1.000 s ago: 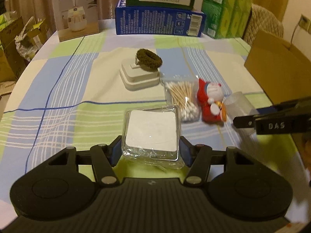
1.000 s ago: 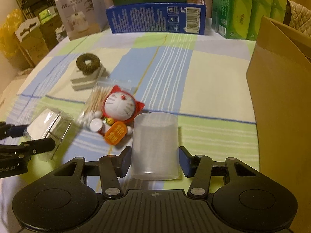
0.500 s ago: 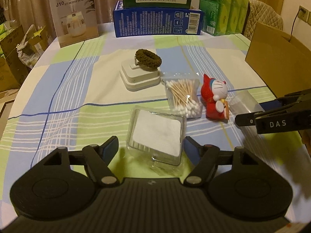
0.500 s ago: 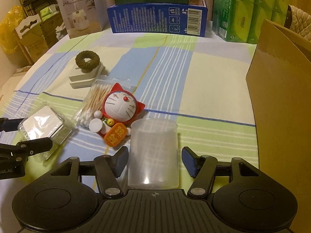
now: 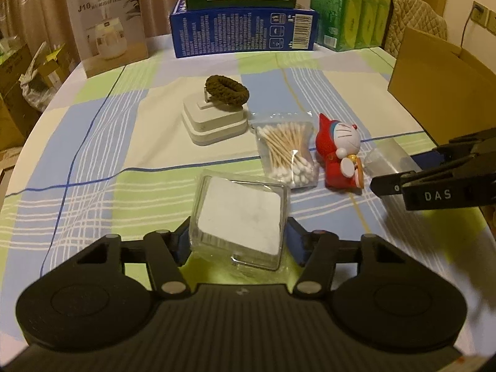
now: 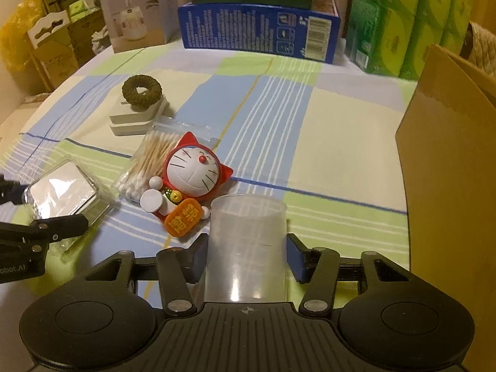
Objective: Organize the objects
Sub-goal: 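Lift the cup and pad pack and carry both toward the cardboard box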
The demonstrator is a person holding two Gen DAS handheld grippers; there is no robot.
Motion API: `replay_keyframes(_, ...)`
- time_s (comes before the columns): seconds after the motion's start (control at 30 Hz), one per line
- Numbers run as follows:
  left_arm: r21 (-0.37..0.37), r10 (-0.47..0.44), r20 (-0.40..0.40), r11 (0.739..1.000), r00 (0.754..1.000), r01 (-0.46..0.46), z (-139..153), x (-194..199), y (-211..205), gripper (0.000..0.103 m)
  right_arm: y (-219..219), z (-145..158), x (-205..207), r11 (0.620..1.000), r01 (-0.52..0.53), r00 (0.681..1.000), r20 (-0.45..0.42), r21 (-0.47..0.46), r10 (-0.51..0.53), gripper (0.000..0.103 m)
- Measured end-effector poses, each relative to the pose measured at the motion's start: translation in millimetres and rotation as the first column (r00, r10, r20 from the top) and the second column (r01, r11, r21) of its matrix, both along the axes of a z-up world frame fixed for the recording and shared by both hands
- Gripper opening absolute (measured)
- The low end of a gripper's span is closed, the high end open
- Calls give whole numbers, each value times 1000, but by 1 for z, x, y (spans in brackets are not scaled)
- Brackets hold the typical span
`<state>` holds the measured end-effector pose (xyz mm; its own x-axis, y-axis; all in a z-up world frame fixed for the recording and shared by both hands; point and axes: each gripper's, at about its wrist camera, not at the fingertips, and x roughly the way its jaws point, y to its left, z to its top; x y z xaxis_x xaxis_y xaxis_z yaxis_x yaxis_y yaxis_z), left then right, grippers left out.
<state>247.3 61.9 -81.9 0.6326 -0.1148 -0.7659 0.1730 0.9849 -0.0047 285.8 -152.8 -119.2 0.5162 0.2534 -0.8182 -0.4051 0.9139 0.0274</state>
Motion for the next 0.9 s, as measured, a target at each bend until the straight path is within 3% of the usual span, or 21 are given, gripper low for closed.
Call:
replay_keyframes(0.37,-28,17,-16,999,1000,-17,11,-4,-2,51,-9,17,-9,997,64,998,7,36,-64,49)
replay_keyframes(0.57,-33,25,0,999,1000,-25,23,-12,-4,51,-12,34,-18,991,91,996,3,102,-92,49)
replay_keyframes(0.9,-28,63,27,998,998,-62,62,-41,-11,51,-19,68,-53,981,104,994,7,166,-107,49)
